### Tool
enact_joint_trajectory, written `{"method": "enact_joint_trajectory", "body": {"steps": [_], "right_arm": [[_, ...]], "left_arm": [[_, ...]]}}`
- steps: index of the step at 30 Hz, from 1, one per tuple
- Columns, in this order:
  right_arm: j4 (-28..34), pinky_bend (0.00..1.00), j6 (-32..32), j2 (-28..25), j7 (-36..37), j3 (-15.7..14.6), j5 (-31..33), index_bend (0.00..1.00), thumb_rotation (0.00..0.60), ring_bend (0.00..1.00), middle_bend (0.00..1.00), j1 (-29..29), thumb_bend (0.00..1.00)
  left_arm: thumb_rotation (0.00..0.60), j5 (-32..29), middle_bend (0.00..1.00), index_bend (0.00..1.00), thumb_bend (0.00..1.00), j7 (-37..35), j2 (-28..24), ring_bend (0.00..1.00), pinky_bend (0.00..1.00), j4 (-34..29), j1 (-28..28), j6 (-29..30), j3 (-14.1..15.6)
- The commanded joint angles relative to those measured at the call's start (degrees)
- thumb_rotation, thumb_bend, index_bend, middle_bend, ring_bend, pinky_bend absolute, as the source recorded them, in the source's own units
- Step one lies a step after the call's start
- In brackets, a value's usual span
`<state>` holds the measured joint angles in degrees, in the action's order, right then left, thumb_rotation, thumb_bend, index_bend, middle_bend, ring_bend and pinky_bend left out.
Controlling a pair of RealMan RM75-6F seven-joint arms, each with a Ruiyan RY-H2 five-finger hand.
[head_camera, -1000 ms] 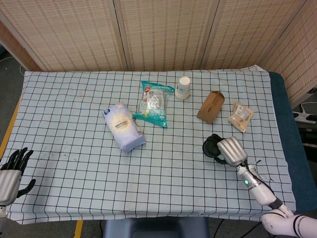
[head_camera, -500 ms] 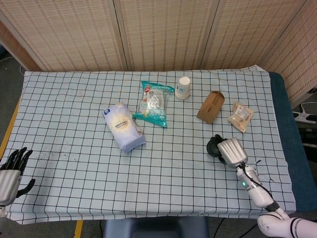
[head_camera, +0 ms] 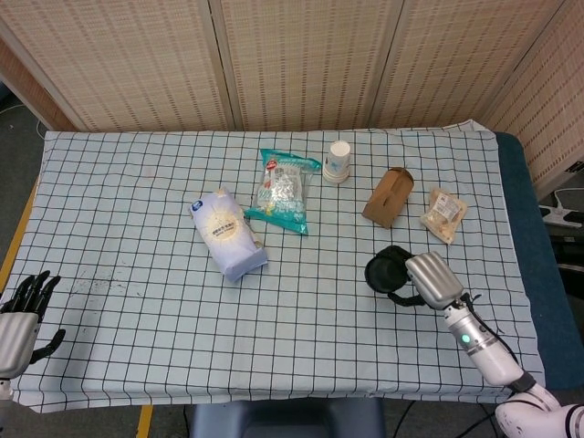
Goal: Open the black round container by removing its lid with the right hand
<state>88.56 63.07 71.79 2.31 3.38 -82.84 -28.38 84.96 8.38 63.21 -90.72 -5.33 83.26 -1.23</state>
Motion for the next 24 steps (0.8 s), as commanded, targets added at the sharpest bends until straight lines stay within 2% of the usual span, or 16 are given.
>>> {"method": "enact_joint_trajectory", "body": {"steps": [1, 5, 12, 15, 19, 24], "right_arm": [[-8.8, 0.74, -6.5, 5.8, -11.2, 0.3, 8.6, 0.7, 0.6, 0.6, 0.65, -1.2, 0.32], [-8.4, 0.74, -5.5, 7.1, -12.1, 0.8, 8.2, 0.7, 0.6, 0.6, 0.65, -1.3, 0.32], [4.5, 0.74, 1.4, 1.6, -9.6, 0.8, -1.6, 0.7, 0.6, 0.6, 0.65, -1.0, 0.32], [7.5, 0.74, 1.9, -0.5, -7.5, 1.0, -2.6, 0.7, 0.6, 0.6, 0.65, -0.9, 0.32], [5.0, 0.74, -1.0, -0.3, -8.3, 0.3, 0.5, 0.7, 0.6, 0.6, 0.65, -1.0, 0.32], [-2.3, 0.74, -7.7, 3.6, -10.2, -1.0, 6.6, 0.69, 0.6, 0.6, 0.65, -1.6, 0.32]], "left_arm": [[0.6, -0.1, 0.0, 0.06, 0.3, 0.0, 0.0, 0.0, 0.34, 0.0, 0.0, 0.0, 0.0], [0.6, -0.1, 0.0, 0.06, 0.3, 0.0, 0.0, 0.0, 0.34, 0.0, 0.1, 0.2, -0.1], [0.6, -0.1, 0.0, 0.06, 0.3, 0.2, 0.0, 0.0, 0.34, -0.1, 0.0, 0.0, 0.0], [0.6, -0.1, 0.0, 0.06, 0.3, 0.1, 0.0, 0.0, 0.34, 0.0, 0.0, 0.1, 0.0], [0.6, -0.3, 0.0, 0.06, 0.3, -0.2, -0.1, 0.0, 0.34, 0.1, 0.0, -0.1, -0.1], [0.6, -0.2, 0.0, 0.06, 0.3, -0.2, 0.0, 0.0, 0.34, 0.2, 0.0, -0.1, -0.1]]}}
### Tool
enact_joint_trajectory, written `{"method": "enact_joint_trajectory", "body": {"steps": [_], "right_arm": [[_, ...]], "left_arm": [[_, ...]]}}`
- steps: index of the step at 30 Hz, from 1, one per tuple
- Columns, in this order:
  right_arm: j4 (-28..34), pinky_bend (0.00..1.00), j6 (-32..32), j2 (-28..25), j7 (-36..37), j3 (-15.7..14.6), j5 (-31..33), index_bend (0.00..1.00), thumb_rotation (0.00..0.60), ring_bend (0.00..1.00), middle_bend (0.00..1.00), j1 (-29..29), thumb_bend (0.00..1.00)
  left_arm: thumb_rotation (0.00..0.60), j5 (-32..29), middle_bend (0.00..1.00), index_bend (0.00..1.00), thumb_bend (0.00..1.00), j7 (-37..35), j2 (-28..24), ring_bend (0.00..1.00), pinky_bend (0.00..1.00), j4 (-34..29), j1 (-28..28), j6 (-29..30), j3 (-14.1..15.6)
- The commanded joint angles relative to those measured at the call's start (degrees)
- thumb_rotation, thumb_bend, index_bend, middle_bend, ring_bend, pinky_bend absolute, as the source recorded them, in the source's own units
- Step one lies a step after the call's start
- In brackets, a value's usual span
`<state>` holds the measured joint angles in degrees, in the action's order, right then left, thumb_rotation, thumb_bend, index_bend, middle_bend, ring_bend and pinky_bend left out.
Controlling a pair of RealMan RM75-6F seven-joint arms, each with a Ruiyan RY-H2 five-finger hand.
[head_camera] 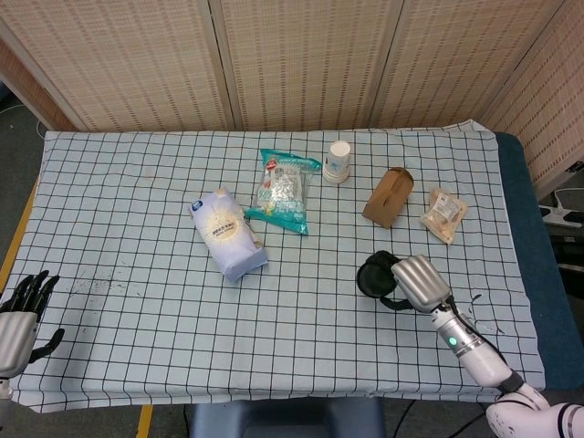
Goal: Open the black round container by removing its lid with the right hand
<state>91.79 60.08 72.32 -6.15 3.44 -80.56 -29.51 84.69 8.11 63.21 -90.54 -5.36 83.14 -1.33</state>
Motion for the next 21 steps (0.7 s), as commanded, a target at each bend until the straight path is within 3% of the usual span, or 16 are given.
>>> {"method": "enact_joint_trajectory", "body": {"steps": [1, 8, 12, 21], "right_arm": [[-6.7, 0.74, -5.5, 3.8, -1.8, -1.3, 4.8, 0.69, 0.6, 0.6, 0.65, -0.6, 0.32], [-12.6, 0.74, -6.4, 7.6, -0.4, -2.2, 4.2, 0.68, 0.6, 0.59, 0.65, -0.4, 0.32], [-14.1, 0.73, -5.7, 8.2, -0.8, -2.3, 4.0, 0.63, 0.6, 0.55, 0.64, 0.1, 0.32], [-12.8, 0.43, -6.8, 6.8, -1.9, -2.2, 5.6, 0.33, 0.6, 0.25, 0.37, 0.4, 0.19]], "left_arm": [[0.6, 0.1, 0.0, 0.06, 0.3, 0.1, 0.1, 0.0, 0.34, 0.0, 0.0, 0.0, 0.0], [0.6, -0.1, 0.0, 0.06, 0.3, 0.5, 0.1, 0.0, 0.34, 0.0, 0.0, -0.2, 0.1], [0.6, -0.1, 0.0, 0.06, 0.3, 0.5, 0.0, 0.0, 0.34, -0.1, 0.1, 0.0, 0.1], [0.6, 0.1, 0.0, 0.06, 0.3, 0.6, 0.2, 0.0, 0.34, 0.0, 0.0, -0.2, 0.2]]}}
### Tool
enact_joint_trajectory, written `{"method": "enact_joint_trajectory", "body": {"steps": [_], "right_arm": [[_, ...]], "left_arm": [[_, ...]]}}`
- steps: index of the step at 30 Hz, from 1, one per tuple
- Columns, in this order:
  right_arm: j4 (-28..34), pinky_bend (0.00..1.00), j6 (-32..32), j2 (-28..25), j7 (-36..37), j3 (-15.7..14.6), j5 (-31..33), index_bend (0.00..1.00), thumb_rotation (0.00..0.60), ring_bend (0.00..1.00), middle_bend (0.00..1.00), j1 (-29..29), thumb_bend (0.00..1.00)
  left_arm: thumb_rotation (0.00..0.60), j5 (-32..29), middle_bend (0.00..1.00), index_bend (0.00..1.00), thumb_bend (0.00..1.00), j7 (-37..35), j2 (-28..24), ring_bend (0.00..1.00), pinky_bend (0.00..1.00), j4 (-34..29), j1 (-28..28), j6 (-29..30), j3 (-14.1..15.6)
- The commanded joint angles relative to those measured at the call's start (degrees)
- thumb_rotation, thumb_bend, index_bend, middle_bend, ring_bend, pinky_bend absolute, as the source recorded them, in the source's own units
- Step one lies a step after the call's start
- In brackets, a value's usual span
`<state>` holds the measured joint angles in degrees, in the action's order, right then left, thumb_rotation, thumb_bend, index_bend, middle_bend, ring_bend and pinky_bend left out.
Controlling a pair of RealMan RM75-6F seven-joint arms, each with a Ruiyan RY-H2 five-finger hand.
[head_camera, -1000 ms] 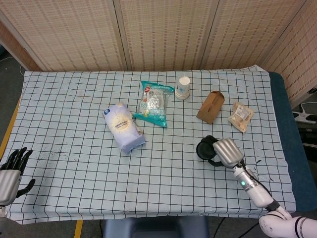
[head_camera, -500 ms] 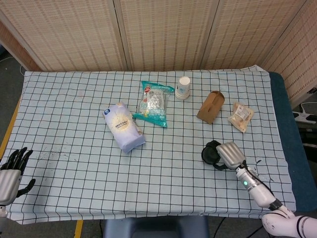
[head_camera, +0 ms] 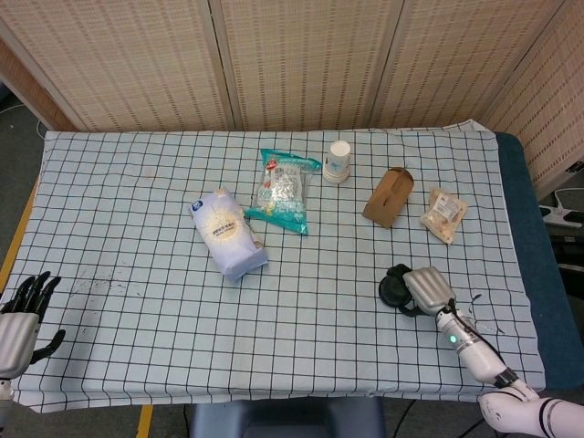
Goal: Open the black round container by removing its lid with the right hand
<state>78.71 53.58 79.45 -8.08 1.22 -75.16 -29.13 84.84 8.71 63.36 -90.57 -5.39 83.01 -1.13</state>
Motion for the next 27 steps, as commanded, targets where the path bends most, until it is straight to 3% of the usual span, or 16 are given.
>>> {"method": "enact_joint_trajectory", "body": {"steps": [1, 6, 12, 18, 23, 27], "right_arm": [[0.4, 0.41, -0.3, -0.4, 0.1, 0.0, 0.2, 0.3, 0.6, 0.23, 0.34, 0.0, 0.18], [0.7, 0.33, -0.8, -1.0, 0.5, 0.0, 0.2, 0.15, 0.6, 0.1, 0.21, 0.0, 0.13], [1.4, 0.24, -1.2, -1.7, 0.7, -0.1, 0.2, 0.03, 0.6, 0.0, 0.11, 0.1, 0.1], [1.8, 0.19, 0.0, -2.0, 0.3, 0.0, 0.0, 0.03, 0.6, 0.0, 0.11, 0.6, 0.09], [1.3, 0.19, 3.4, -0.9, 0.0, 0.6, -0.7, 0.14, 0.6, 0.0, 0.11, 1.8, 0.09], [0.0, 0.19, 6.4, 0.5, 0.1, 0.8, -2.4, 0.2, 0.6, 0.01, 0.17, 2.6, 0.09]], "left_arm": [[0.6, 0.0, 0.0, 0.06, 0.3, 0.0, 0.0, 0.0, 0.34, 0.0, 0.0, 0.0, 0.0], [0.6, 0.0, 0.0, 0.06, 0.3, 0.0, 0.0, 0.0, 0.34, -0.1, 0.0, 0.1, 0.0], [0.6, 0.0, 0.0, 0.06, 0.3, 0.1, 0.0, 0.0, 0.34, -0.1, 0.0, 0.1, 0.0], [0.6, 0.0, 0.0, 0.07, 0.3, 0.0, 0.0, 0.0, 0.34, -0.1, 0.0, 0.1, -0.1], [0.6, 0.1, 0.0, 0.06, 0.3, 0.1, 0.0, 0.0, 0.34, -0.1, 0.0, 0.0, 0.0], [0.6, 0.1, 0.0, 0.06, 0.3, 0.1, 0.0, 0.0, 0.34, 0.0, -0.1, 0.0, 0.0]]}}
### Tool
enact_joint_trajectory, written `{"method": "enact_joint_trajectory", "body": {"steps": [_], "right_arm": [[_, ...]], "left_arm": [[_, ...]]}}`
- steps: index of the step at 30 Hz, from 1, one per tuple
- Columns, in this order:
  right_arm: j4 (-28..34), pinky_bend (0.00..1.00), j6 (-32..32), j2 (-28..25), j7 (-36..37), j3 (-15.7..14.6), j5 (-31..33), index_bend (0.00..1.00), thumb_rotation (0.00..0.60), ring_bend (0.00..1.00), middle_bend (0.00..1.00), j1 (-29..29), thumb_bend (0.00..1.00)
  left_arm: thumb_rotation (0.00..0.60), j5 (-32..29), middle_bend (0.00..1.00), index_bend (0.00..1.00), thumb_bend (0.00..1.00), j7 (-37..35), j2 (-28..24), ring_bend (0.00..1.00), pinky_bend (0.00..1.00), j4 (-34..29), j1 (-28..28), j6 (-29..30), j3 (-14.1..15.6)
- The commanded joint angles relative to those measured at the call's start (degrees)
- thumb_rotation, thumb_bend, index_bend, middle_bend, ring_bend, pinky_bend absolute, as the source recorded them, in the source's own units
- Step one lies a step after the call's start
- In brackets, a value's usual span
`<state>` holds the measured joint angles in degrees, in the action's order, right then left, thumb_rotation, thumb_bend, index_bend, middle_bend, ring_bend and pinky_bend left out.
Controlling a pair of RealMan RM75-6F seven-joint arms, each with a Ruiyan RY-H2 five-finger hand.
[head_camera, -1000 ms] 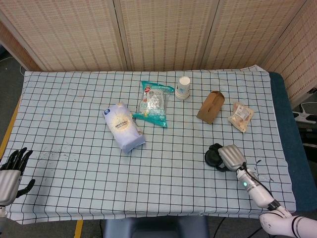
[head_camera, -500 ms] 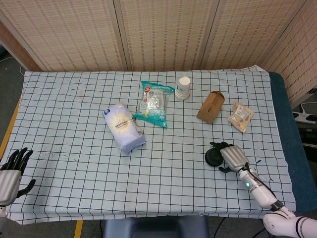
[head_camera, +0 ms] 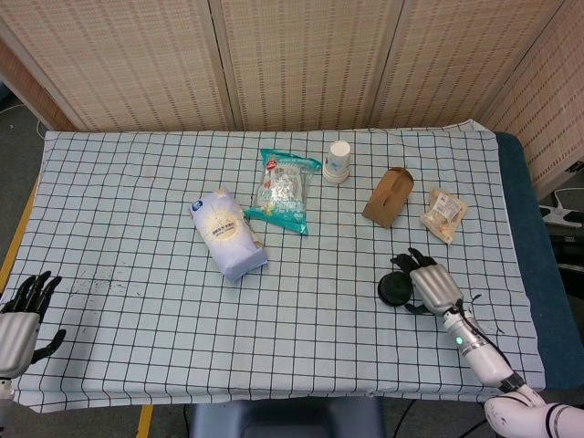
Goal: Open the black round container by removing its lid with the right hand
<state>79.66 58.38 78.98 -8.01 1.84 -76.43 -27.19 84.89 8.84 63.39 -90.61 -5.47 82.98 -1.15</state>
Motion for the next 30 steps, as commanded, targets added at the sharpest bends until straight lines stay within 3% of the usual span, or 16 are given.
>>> {"method": "enact_joint_trajectory", "body": {"steps": [1, 15, 30], "right_arm": [[-1.3, 0.19, 1.9, 1.2, 0.1, 0.2, -1.4, 0.2, 0.6, 0.01, 0.17, 0.7, 0.09], [-3.1, 0.33, 3.5, 2.7, 1.8, 0.6, -2.9, 0.45, 0.6, 0.29, 0.44, 1.3, 0.09], [5.2, 0.35, 6.2, -3.7, 0.7, 2.9, -1.0, 0.48, 0.6, 0.32, 0.46, 2.7, 0.09]], "left_arm": [[0.6, 0.0, 0.0, 0.06, 0.3, 0.0, 0.0, 0.0, 0.34, 0.0, 0.0, 0.0, 0.0], [0.6, 0.1, 0.0, 0.06, 0.3, -0.1, 0.0, 0.01, 0.34, 0.1, 0.0, 0.1, 0.0], [0.6, -0.1, 0.0, 0.07, 0.3, 0.0, 0.0, 0.01, 0.34, 0.1, -0.1, -0.2, 0.0]]}}
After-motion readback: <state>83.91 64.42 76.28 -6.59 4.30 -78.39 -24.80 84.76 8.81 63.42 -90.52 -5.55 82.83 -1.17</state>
